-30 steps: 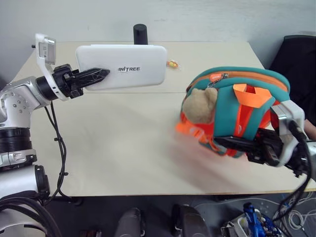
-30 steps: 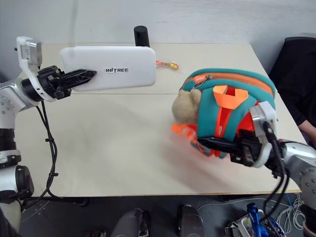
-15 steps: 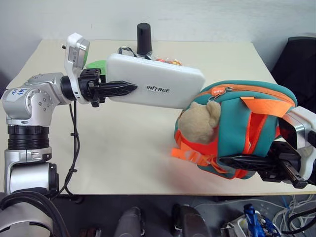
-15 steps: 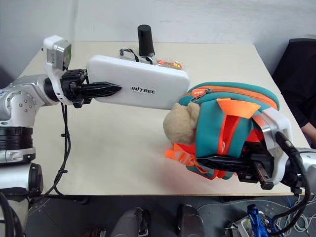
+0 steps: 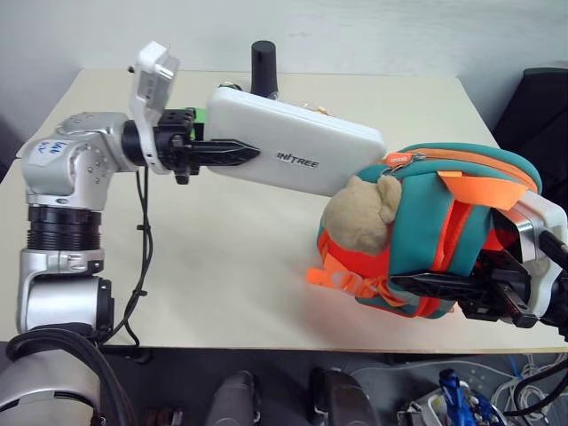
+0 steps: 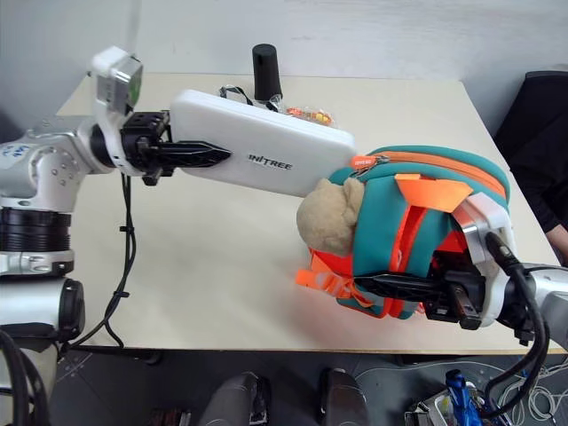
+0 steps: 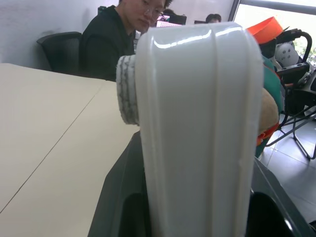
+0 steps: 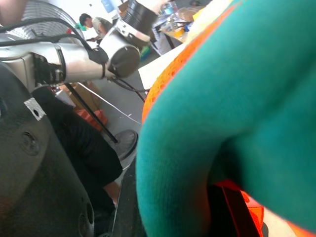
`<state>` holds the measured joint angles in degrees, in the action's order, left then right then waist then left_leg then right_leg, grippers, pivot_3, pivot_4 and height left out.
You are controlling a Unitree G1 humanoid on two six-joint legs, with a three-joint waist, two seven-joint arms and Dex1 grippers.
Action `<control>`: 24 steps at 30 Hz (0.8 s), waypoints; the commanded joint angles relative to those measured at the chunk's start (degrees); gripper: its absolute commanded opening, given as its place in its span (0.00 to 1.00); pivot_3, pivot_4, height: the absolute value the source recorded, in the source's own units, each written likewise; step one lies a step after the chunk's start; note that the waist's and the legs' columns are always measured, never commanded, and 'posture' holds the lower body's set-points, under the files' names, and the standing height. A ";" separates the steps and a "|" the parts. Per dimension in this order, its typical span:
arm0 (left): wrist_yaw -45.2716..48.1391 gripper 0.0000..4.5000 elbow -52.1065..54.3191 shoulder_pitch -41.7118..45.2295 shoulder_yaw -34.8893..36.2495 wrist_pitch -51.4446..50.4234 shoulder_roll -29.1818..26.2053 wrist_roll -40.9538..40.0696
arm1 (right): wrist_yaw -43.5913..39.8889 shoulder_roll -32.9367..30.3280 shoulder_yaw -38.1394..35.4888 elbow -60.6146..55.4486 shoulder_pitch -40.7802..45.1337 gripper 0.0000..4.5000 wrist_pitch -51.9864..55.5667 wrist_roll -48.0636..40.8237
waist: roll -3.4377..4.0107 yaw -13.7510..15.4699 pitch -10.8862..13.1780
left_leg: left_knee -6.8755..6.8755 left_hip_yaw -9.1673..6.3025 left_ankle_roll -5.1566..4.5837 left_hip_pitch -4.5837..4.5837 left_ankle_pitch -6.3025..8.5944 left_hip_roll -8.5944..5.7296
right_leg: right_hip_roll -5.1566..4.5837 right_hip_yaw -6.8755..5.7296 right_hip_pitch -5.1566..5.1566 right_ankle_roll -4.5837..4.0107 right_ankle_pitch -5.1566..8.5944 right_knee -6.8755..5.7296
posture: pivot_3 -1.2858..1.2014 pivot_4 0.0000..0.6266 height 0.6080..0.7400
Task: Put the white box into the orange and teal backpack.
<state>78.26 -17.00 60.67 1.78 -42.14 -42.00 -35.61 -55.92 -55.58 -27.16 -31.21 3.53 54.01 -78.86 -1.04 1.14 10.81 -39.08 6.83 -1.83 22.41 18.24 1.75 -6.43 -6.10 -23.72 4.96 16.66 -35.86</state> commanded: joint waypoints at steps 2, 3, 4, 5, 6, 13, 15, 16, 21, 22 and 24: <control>2.87 0.29 2.36 1.10 1.16 1.27 -1.81 -0.50 | 0.01 0.29 0.08 -0.37 0.53 0.00 -1.17 -0.28 | 0.00 0.15 0.00 | 0.00 -0.01 0.00 -0.01 0.00 -0.01 | 0.00 0.01 0.01 0.00 0.00 0.02 | 0.52 0.24 1.00; 2.87 0.29 3.05 0.20 0.51 2.00 -1.48 0.04 | 0.14 0.28 0.20 -0.44 0.64 0.00 -1.21 -0.32 | 0.00 0.16 0.00 | -0.01 0.00 0.00 -0.01 0.00 -0.02 | -0.01 0.02 0.01 0.00 0.00 0.02 | 0.52 0.24 1.00; 2.69 0.29 3.62 -0.62 -0.17 2.62 -0.87 0.47 | 0.25 0.24 0.33 -0.48 0.84 0.00 -1.23 -0.39 | 0.00 0.18 0.00 | -0.01 0.00 -0.01 -0.01 0.00 -0.02 | -0.01 0.02 0.01 0.00 0.00 0.02 | 0.52 0.24 1.00; 2.36 0.29 4.01 -1.18 -0.74 3.14 -0.14 0.79 | 0.36 0.15 0.46 -0.52 1.08 0.00 -1.24 -0.47 | 0.00 0.26 0.00 | -0.01 -0.01 -0.01 -0.02 0.01 -0.03 | -0.04 0.03 0.02 0.00 0.00 0.02 | 0.52 0.24 1.00; 1.89 0.29 4.33 -1.65 -1.49 3.88 0.79 1.33 | 0.50 0.04 0.59 -0.55 1.36 0.00 -1.22 -0.58 | 0.00 0.33 0.00 | -0.01 -0.01 -0.02 -0.02 0.01 -0.04 | -0.04 0.03 0.02 0.00 0.00 0.02 | 0.52 0.24 1.00; -0.66 0.29 4.05 -1.76 -6.66 11.12 8.69 7.21 | -0.25 -1.05 0.42 -1.78 2.54 0.00 -0.46 -2.49 | -0.01 0.45 0.00 | -0.03 -0.04 -0.08 0.01 0.01 -0.07 | -0.04 0.00 0.07 0.06 -0.03 0.02 | 0.52 0.24 1.00; -0.70 0.29 3.03 -0.77 -7.95 12.41 11.73 8.13 | -1.13 -1.49 0.17 -2.76 2.09 0.00 -0.28 -2.84 | -0.01 0.46 0.00 | -0.03 -0.03 -0.10 0.01 0.02 -0.08 | -0.04 0.00 0.08 0.08 -0.05 0.03 | 0.52 0.24 1.00; -0.63 0.29 2.22 -0.03 -8.58 12.90 13.31 8.57 | -1.47 -1.67 0.24 -3.13 1.86 0.00 -0.22 -2.76 | -0.01 0.49 0.00 | -0.03 -0.03 -0.11 0.02 0.02 -0.08 | -0.04 0.00 0.08 0.10 -0.06 0.02 | 0.52 0.24 1.00; 0.68 0.29 -1.33 2.31 -12.05 15.19 20.36 10.61 | -2.22 -1.50 1.18 -4.68 0.97 0.00 -0.89 -1.13 | -0.03 0.41 0.01 | -0.04 -0.03 -0.17 0.04 0.03 -0.11 | -0.03 0.00 0.08 0.15 -0.08 0.11 | 0.52 0.24 1.00; 0.73 0.29 -2.05 2.40 -12.91 16.35 21.68 11.40 | -2.28 -1.38 1.54 -4.97 0.89 0.00 -1.07 -0.69 | -0.03 0.36 0.01 | -0.04 -0.02 -0.17 0.04 0.03 -0.11 | -0.03 0.00 0.08 0.15 -0.09 0.12 | 0.52 0.24 1.00; -0.56 0.29 -3.97 2.76 -14.11 17.80 25.01 12.73 | -2.29 -1.13 2.10 -5.46 0.77 0.00 -1.46 -0.13 | -0.03 0.31 0.01 | -0.04 -0.01 -0.18 0.04 0.03 -0.11 | -0.03 0.01 0.07 0.15 -0.09 0.15 | 0.52 0.24 1.00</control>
<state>77.42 -21.30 61.81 -11.69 -26.08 -18.60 -23.05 -57.77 -56.26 -24.85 -34.97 4.06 53.78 -78.82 -1.06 1.45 10.82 -39.11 6.83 -2.01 22.44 18.28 1.64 -6.46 -6.09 -23.65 5.12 16.57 -35.64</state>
